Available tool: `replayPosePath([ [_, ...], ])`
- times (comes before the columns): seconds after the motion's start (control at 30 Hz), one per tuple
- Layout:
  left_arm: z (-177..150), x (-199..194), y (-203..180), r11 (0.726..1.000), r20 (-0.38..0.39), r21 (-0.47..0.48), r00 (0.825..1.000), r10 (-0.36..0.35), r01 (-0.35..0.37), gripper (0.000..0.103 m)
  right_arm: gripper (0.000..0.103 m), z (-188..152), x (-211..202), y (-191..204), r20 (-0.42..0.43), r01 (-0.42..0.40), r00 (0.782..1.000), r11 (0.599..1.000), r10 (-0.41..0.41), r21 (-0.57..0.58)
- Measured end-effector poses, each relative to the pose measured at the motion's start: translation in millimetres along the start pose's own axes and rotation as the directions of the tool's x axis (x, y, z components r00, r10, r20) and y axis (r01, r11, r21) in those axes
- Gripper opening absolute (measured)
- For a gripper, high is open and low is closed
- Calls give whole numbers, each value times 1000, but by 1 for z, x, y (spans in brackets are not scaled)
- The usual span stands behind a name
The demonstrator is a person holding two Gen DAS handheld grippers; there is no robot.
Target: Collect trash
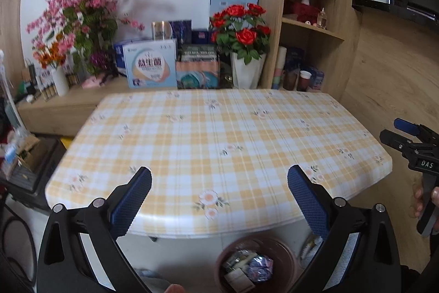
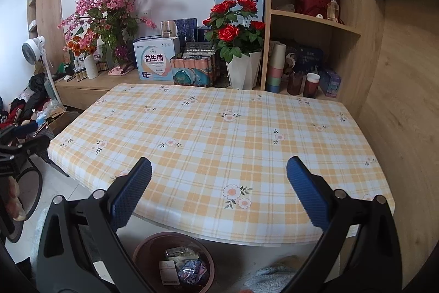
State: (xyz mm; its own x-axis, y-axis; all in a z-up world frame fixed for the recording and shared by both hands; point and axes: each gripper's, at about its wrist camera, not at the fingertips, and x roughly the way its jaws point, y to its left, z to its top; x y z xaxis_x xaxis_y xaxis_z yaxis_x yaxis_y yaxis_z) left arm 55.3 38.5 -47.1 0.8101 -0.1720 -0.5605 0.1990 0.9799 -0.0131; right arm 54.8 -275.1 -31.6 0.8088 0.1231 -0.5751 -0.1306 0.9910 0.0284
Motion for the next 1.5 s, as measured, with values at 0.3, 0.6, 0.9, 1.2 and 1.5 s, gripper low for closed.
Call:
replayPosePath([
  [0.3, 28, -27, -5, 999, 86, 34, 996, 31, -34, 97, 97, 19, -13, 5, 12, 19, 1000, 1000, -19, -7],
  [0.6, 27, -28, -5, 999, 66, 14, 997, 38, -39, 97, 97, 22, -15, 5, 12, 25, 1000, 1000, -25, -7],
  [0.9, 25, -28, -9, 999, 61, 20, 998, 24, -25, 97, 97, 25, -16, 4, 12, 22, 1000, 1000, -22, -3],
  [1.2, 24, -28, -11, 999, 60, 25, 998, 22, -24, 97, 97, 28, -19, 3, 19, 23, 1000, 1000, -23, 7],
  [1.5, 22, -29, -13, 999, 58, 30, 998, 23, -25, 97, 97, 26, -20, 3, 21, 24, 1000, 1000, -24, 8],
])
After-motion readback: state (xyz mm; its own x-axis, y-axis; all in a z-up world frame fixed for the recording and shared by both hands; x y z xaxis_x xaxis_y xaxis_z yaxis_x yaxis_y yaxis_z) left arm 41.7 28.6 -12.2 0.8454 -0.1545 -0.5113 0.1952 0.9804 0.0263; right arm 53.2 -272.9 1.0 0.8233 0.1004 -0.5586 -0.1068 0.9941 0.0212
